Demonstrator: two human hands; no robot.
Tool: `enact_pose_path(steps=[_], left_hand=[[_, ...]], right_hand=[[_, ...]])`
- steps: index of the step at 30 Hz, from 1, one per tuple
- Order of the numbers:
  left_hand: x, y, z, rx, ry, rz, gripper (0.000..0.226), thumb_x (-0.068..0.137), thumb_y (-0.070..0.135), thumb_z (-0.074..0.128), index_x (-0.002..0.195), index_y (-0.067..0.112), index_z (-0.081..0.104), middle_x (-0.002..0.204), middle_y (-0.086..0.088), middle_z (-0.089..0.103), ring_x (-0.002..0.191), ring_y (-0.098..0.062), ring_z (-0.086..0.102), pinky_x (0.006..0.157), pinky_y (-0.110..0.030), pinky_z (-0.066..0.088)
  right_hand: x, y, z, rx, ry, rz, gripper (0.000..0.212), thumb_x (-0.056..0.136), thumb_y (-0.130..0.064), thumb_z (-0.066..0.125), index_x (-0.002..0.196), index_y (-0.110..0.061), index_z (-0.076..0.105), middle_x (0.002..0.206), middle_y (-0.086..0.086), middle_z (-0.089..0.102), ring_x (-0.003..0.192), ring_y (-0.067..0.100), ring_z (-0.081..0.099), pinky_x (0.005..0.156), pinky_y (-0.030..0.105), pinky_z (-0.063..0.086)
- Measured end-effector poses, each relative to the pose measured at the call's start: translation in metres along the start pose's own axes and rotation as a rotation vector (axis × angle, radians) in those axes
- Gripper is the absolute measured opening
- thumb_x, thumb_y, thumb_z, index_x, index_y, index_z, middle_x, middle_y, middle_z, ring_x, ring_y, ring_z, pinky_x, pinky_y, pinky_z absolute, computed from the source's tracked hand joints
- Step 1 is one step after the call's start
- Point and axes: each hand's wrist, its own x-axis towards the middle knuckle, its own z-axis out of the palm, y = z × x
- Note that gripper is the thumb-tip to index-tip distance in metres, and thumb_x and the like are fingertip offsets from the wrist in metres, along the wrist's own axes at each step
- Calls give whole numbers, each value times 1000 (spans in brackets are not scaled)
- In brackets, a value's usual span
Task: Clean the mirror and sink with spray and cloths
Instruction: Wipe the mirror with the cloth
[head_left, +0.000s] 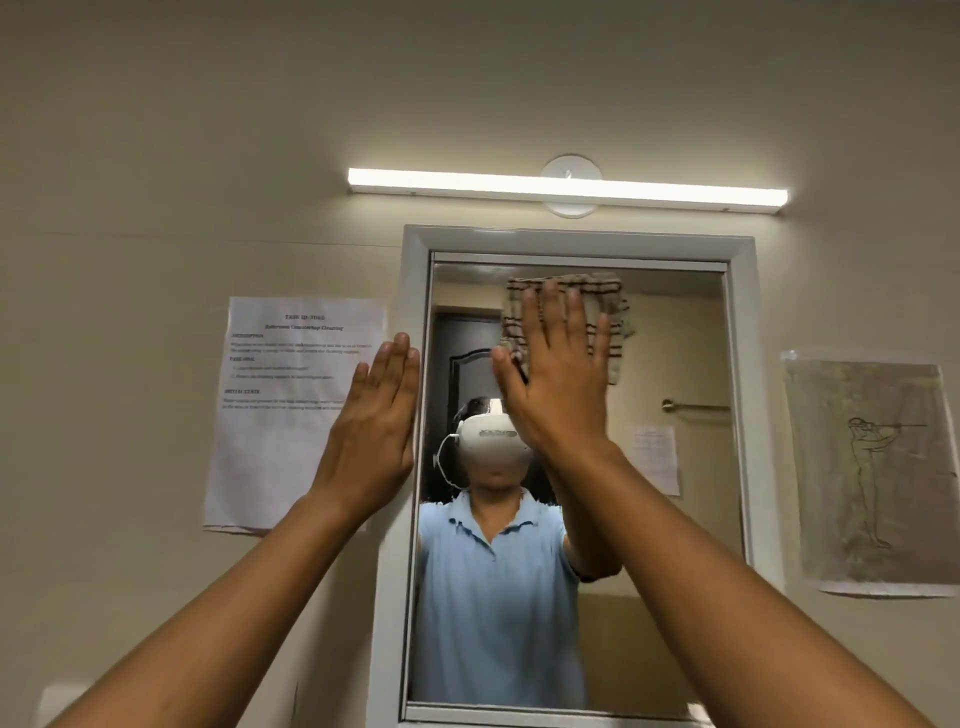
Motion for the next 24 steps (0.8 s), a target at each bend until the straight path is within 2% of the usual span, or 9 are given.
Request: enact_pose_path(steps=[4,8,11,17,20,24], left_hand=[[-5,0,0,-21,6,15,68,91,17,28,153,11,1,162,-9,-4,150,-19,-6,122,-44,10],[-12,-3,0,-32,7,28,68,92,14,31,153,12,2,162,-8,-1,150,-19,-4,122,-44,11],[-19,-3,1,-28,12,25,67,93,12,33,153,11,2,162,-8,-2,150,-17,-4,122,-44,10],[-32,0,2,8,-4,13,62,95,25,19,153,7,2,162,-11,-2,150,-20,-4,122,-46,10],[-33,2,4,58,-8,4,68,91,16,28,153,7,0,162,-12,-4,150,-23,-4,121,-47,9],[-33,6,5,97,-6,23,74,87,12,34,153,9,2,162,-12,-1,150,-23,-2,121,-48,9]], right_hand=[[2,-54,11,12,-28,-159,71,103,-58,23,160,-21,2,168,6,-7,154,25,-11,119,46,-19],[-5,-72,20,49,-24,-175,69,104,-55,24,160,-19,5,168,6,-3,154,24,-8,121,47,-15],[-19,-69,21,38,-6,-207,69,103,-54,22,160,-17,9,168,8,1,155,25,-3,122,48,-11],[-69,-54,26,9,-21,-307,70,101,-55,29,159,-17,17,167,8,10,155,26,4,124,51,0],[-78,-31,22,-28,-38,-391,69,100,-51,38,158,-18,22,167,7,14,155,26,8,123,54,8],[-80,4,12,-87,-81,-402,68,101,-52,37,159,-20,21,167,6,13,155,26,6,123,54,8]])
